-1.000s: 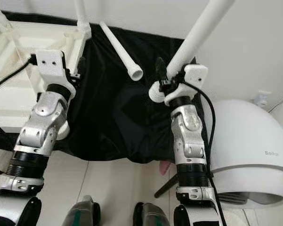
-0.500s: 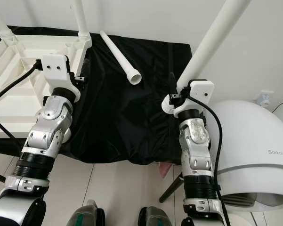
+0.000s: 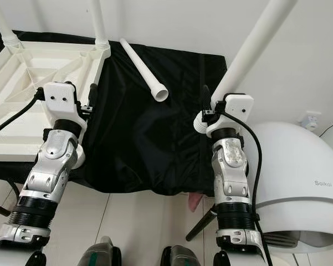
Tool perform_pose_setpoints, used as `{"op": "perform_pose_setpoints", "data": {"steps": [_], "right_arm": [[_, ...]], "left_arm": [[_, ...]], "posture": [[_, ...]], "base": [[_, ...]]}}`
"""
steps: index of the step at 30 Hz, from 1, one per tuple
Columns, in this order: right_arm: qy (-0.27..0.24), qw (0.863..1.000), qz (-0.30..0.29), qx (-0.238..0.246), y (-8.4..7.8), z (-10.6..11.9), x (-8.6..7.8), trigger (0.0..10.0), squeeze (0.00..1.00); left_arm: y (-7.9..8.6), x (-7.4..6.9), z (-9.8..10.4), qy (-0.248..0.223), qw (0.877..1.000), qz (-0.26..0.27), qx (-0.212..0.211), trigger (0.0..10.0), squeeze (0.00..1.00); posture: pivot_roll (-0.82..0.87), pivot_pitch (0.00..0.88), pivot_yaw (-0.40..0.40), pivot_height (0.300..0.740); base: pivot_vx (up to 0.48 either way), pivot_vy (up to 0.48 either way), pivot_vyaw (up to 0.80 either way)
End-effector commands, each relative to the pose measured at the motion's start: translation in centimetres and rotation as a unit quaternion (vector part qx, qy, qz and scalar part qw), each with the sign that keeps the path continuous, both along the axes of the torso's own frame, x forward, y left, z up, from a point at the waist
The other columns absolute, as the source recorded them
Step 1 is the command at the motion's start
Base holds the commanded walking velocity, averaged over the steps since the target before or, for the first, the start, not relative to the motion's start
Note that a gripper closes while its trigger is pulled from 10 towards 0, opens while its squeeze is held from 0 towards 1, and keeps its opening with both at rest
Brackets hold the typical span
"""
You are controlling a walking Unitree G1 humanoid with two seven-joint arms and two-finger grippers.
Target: Building children table
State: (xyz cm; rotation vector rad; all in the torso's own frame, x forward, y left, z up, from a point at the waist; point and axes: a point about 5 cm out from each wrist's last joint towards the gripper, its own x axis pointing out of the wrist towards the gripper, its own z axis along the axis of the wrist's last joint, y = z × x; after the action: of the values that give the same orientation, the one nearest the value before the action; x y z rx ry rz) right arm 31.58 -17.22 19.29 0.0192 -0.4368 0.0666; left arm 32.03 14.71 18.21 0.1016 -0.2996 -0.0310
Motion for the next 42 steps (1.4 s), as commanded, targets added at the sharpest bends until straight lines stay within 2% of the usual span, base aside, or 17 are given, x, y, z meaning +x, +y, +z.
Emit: {"op": "perform_pose_setpoints", "data": {"steps": [1,6,8,11,14,35,42], "right_arm": [[-0.007,1.000,0.000,-0.005,0.0,0.1,0.1,10.0,0.00],[-0.003,1.000,-0.004,-0.005,-0.2,-0.6,-1.0,10.0,0.00],[-0.003,1.000,-0.004,-0.005,-0.2,-0.6,-1.0,10.0,0.00],[0.010,1.000,-0.013,-0.005,-0.5,-1.7,-1.6,10.0,0.00],[0.017,1.000,-0.021,-0.006,-0.6,-2.2,-1.9,10.0,0.00],[0.025,0.999,-0.021,-0.014,-0.2,-2.4,-1.9,10.0,0.00],[0.027,0.999,-0.020,-0.014,0.0,-2.6,-2.0,10.0,0.00]], "left_arm": [[0.0,-0.3,-0.8,0.008,1.000,-0.002,0.011,10.0,0.00],[0.5,-1.4,-1.2,0.010,1.000,-0.002,0.008,10.0,0.00],[0.5,-1.4,-1.2,0.010,1.000,-0.002,0.008,10.0,0.00],[0.6,-2.1,-1.8,0.011,1.000,-0.004,0.015,10.0,0.00],[0.4,-2.3,-1.3,-0.006,1.000,-0.012,0.013,10.0,0.00],[0.7,-2.0,-0.7,-0.003,1.000,-0.001,-0.023,10.0,0.00],[0.7,-1.8,-0.6,-0.001,1.000,-0.001,-0.022,10.0,0.00]], "posture": [[0.04,0.000,-0.045,0.740],[0.03,0.000,-0.032,0.740],[0.03,0.000,-0.032,0.740],[0.03,0.000,-0.026,0.740],[0.03,0.010,-0.025,0.740],[0.03,0.019,-0.034,0.740],[0.04,0.017,-0.032,0.740]], "base": [[0.000,0.000,0.00],[0.000,0.000,0.00],[0.000,0.000,0.00],[0.000,0.000,0.00],[0.000,0.000,0.00],[0.000,0.000,0.00],[0.000,0.270,0.00]]}}
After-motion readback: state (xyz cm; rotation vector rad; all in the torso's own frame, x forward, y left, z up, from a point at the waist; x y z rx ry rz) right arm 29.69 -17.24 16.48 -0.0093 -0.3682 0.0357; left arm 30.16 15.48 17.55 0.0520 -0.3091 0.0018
